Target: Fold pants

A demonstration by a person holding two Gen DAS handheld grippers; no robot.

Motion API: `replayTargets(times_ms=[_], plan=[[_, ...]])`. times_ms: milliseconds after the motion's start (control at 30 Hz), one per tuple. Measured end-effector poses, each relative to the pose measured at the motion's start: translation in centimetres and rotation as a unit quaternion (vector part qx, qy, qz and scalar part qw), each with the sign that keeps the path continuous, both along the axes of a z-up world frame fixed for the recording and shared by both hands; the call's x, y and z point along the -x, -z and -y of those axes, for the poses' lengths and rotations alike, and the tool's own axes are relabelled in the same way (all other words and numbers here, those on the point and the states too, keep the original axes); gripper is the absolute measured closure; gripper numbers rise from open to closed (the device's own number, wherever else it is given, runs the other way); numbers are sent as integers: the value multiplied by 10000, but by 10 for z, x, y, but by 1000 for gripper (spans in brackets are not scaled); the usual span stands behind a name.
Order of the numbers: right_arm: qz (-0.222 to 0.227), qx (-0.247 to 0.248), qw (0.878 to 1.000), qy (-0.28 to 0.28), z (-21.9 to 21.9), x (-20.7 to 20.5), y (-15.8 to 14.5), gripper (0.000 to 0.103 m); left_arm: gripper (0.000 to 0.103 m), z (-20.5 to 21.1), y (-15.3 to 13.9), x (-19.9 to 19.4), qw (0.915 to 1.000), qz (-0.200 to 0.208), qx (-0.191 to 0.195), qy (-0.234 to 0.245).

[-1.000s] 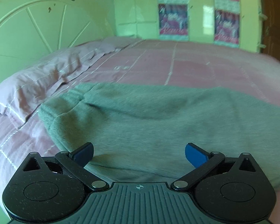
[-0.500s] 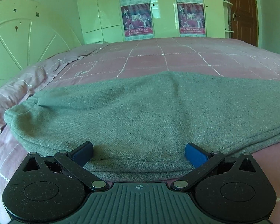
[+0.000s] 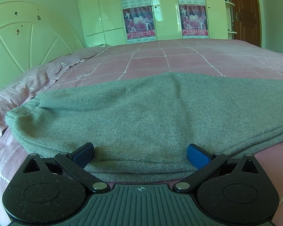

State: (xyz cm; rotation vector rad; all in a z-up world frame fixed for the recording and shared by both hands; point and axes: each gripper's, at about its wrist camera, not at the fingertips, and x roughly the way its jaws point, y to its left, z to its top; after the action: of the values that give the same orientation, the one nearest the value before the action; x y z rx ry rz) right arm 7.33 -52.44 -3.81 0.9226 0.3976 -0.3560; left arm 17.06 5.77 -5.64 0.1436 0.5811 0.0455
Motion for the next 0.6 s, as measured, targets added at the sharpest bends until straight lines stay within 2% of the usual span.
replayTargets(times_ms=[33, 67, 100, 167, 233, 300, 367, 400, 433, 467, 500, 600], plan=[[-62, -155, 9999, 1, 2, 1, 6, 103, 0, 0, 0, 0, 10000, 1, -4, 2], [87, -275, 9996, 61, 3, 10, 9, 103, 0, 0, 0, 0, 10000, 2, 4, 4], [208, -328, 9991, 167, 2, 18, 9, 90, 0, -1, 0, 0, 10000, 5, 10, 7], [340, -457, 9978, 326, 4, 26, 10, 76, 0, -1, 0, 0, 10000, 17, 10, 6], [402, -700, 9966, 182, 7, 21, 14, 75, 0, 0, 1, 1, 10000, 33, 3, -15], [279, -764, 9967, 34, 7, 13, 18, 68, 0, 1, 0, 0, 10000, 11, 2, -42], [113, -561, 9983, -119, 3, 3, 17, 71, 0, 4, -13, 1, 9997, -44, 127, -198], [85, -443, 9988, -179, 0, 0, 14, 87, 0, 7, -21, 3, 9989, 63, 419, -200], [97, -360, 9990, -242, -3, -1, 14, 98, 0, 13, -29, 6, 9964, 182, 819, -129], [104, -326, 9991, -267, -6, -1, 14, 101, 0, 23, -33, 6, 9939, 189, 1089, -39], [80, -314, 9992, -215, -8, -1, 15, 101, 0, 40, -35, 3, 9930, 131, 1170, 95], [216, -442, 9987, -118, -8, 7, 22, 100, 0, 106, -30, -8, 9935, -93, 983, 568]])
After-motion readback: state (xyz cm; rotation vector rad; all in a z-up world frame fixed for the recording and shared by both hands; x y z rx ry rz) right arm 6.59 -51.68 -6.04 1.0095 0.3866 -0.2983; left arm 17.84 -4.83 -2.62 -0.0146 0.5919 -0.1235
